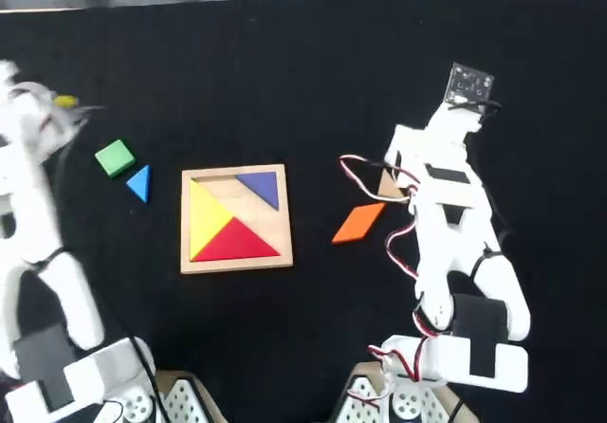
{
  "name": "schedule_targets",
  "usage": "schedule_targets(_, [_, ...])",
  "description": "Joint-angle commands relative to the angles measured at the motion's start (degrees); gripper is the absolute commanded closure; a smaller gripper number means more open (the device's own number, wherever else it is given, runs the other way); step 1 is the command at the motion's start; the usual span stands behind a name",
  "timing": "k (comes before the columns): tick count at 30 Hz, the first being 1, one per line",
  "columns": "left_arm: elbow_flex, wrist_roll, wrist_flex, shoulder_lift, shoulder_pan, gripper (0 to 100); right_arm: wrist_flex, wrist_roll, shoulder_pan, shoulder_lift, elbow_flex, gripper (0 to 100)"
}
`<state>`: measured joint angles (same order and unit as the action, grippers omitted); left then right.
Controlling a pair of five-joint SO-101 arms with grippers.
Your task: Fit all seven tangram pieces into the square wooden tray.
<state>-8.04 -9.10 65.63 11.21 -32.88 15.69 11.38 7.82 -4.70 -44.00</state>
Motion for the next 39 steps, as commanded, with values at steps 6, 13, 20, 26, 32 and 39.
schedule_targets(6, [-15.0,23.6,-4.4,0.6,-8.7,74,1.1,-10.5,-7.4,0.0,2.7,97.4])
schedule_targets(13, [-15.3,33.8,-16.4,0.3,-11.9,74,1.1,-10.7,-8.6,-0.2,2.2,97.5])
schedule_targets(20, [-19.1,29.7,-49.1,-4.0,-0.8,74,3.1,-10.8,-10.6,-0.2,2.2,97.6])
schedule_targets(26, [-17.5,29.7,-68.1,-21.3,5.8,74,2.7,-10.9,-10.5,0.1,2.4,97.6])
schedule_targets(32, [-3.6,29.2,-59.3,-35.6,6.8,74,2.6,-10.9,-10.5,0.2,2.6,97.5])
schedule_targets(39, [10.3,22.2,-41.3,-41.1,6.8,74,1.5,-10.9,-10.5,0.2,2.3,97.5])
